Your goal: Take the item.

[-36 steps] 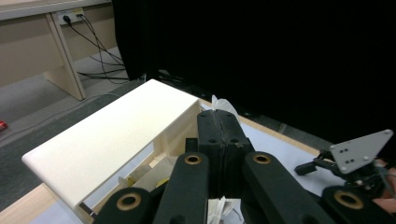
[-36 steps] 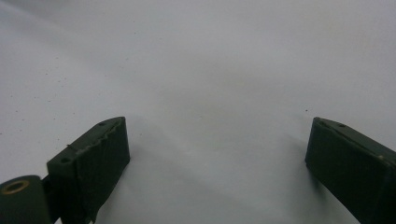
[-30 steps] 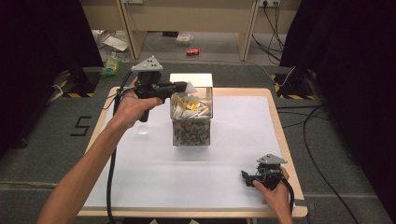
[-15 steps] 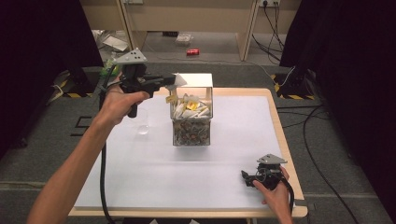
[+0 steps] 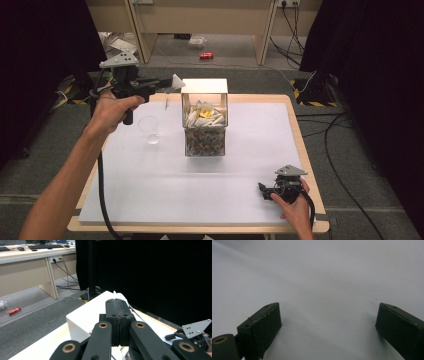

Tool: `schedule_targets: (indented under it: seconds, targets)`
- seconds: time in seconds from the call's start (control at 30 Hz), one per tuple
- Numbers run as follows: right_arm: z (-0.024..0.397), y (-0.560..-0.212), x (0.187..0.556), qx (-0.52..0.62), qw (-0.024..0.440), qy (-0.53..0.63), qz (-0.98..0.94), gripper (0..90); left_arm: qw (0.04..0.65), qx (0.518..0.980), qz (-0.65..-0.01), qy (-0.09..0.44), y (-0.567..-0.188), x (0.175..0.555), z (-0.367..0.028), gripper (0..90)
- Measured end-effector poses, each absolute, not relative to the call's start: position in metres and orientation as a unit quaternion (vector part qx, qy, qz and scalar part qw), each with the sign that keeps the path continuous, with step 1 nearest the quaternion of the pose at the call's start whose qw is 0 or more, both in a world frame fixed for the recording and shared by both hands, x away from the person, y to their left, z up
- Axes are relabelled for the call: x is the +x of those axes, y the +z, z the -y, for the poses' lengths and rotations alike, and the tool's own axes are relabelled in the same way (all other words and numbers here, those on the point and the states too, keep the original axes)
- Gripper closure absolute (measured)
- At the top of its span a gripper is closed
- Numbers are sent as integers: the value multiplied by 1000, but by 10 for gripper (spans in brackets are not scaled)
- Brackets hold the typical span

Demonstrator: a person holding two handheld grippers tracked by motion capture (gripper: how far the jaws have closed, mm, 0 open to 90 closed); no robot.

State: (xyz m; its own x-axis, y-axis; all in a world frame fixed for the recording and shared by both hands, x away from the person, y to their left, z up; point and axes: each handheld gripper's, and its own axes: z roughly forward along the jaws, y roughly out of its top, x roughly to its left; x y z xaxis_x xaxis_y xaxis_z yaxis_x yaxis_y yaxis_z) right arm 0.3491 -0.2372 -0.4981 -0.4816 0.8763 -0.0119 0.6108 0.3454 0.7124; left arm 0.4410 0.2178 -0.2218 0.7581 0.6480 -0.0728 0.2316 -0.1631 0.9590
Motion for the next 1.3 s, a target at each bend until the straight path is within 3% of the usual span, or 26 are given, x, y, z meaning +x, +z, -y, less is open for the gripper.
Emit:
schedule_targets:
  seconds: [1.3]
  targets:
    - [237, -498, 349, 468, 202, 330, -795, 69, 560, 721, -357, 200, -266, 458, -261, 892]
